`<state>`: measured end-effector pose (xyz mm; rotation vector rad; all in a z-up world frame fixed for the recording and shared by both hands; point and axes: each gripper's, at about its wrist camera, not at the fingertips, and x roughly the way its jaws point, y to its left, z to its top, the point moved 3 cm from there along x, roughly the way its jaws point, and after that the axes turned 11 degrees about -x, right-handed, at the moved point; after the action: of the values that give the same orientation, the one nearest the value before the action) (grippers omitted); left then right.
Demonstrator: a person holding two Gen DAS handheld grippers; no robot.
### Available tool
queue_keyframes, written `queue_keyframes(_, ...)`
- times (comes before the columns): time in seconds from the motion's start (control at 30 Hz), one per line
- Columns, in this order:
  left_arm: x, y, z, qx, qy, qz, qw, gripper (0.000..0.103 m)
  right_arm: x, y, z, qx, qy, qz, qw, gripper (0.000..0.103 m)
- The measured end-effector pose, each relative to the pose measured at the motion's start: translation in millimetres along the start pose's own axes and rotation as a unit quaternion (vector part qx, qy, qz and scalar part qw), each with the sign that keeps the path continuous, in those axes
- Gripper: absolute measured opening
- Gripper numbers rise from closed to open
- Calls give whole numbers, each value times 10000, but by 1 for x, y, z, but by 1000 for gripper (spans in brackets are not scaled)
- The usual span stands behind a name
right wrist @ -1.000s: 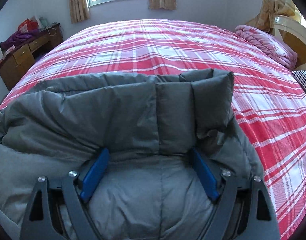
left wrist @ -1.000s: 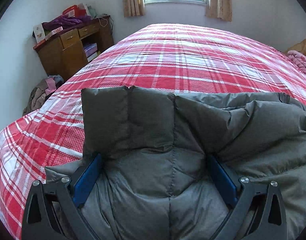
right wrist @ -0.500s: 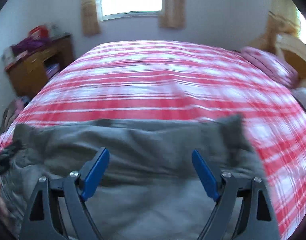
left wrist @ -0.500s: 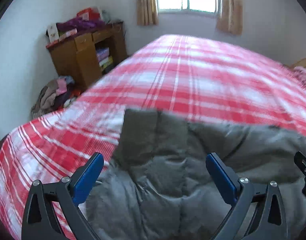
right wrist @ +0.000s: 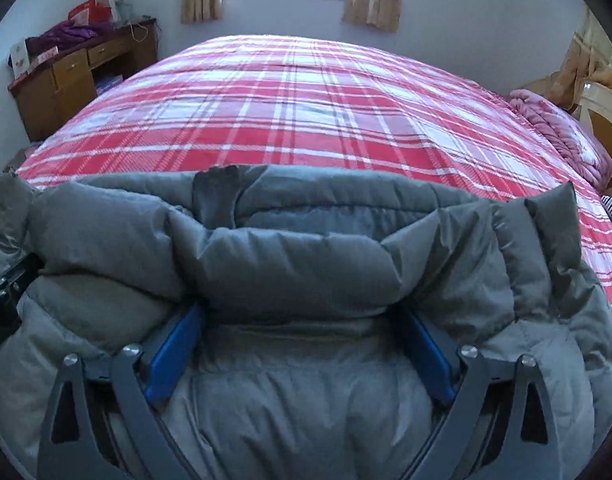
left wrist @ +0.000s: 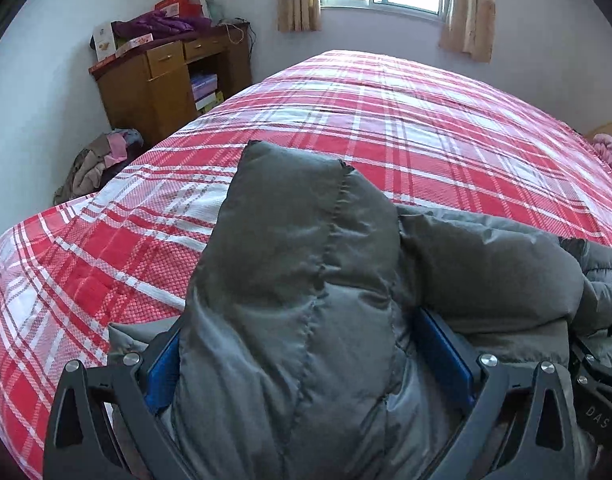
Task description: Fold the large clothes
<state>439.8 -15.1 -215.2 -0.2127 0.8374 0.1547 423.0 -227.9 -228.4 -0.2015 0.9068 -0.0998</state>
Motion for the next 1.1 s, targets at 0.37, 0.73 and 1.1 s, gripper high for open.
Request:
queue_keyframes(0.37, -66, 12, -7, 115, -11, -418, 9991, 102, -25, -5, -2, -119, 19, 106, 9999, 87)
queue_keyframes(0.73, -55, 18, -56, 313, -219, -84, 9992, 102, -66, 18, -67, -619, -396, -277, 9969, 97)
queue_keyframes(1.1, -133, 80, -81, -184, -186, -248, 9994, 102, -114, 5, -88, -317, -649, -29, 9974, 96)
